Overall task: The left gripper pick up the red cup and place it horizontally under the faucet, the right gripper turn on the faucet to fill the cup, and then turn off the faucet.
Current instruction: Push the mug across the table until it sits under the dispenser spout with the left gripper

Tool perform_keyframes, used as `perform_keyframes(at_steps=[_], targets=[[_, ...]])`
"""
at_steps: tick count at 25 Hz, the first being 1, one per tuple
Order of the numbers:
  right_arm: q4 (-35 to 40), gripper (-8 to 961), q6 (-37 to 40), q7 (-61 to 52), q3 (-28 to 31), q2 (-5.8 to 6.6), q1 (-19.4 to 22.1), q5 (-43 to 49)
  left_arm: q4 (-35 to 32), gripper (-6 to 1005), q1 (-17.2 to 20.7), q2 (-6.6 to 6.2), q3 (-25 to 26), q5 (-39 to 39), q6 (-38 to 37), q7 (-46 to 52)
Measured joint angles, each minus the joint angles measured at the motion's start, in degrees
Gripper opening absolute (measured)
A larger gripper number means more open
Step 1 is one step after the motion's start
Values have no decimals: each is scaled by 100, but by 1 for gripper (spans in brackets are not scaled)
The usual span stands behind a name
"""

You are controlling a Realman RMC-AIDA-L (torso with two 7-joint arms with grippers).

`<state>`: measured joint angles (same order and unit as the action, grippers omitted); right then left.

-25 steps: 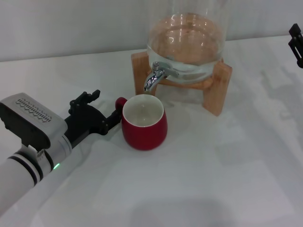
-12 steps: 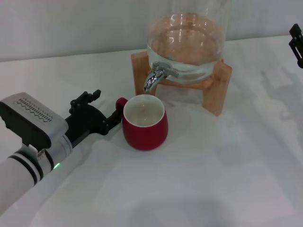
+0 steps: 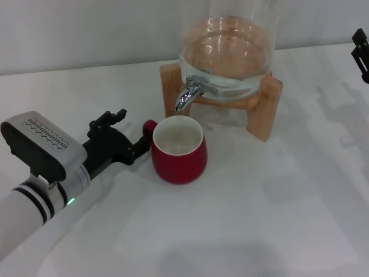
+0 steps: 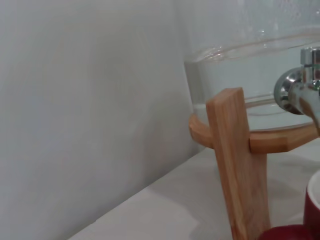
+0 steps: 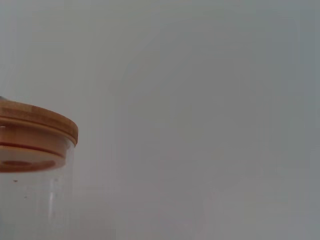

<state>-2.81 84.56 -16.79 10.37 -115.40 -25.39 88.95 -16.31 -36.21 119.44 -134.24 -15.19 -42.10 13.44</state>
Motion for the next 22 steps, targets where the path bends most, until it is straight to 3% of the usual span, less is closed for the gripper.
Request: perform_keyframes(at_steps=[22], targets=[[0,658,-1,0,-62,0,17,0,-197,750,306,-1,62,16,-59,-389]])
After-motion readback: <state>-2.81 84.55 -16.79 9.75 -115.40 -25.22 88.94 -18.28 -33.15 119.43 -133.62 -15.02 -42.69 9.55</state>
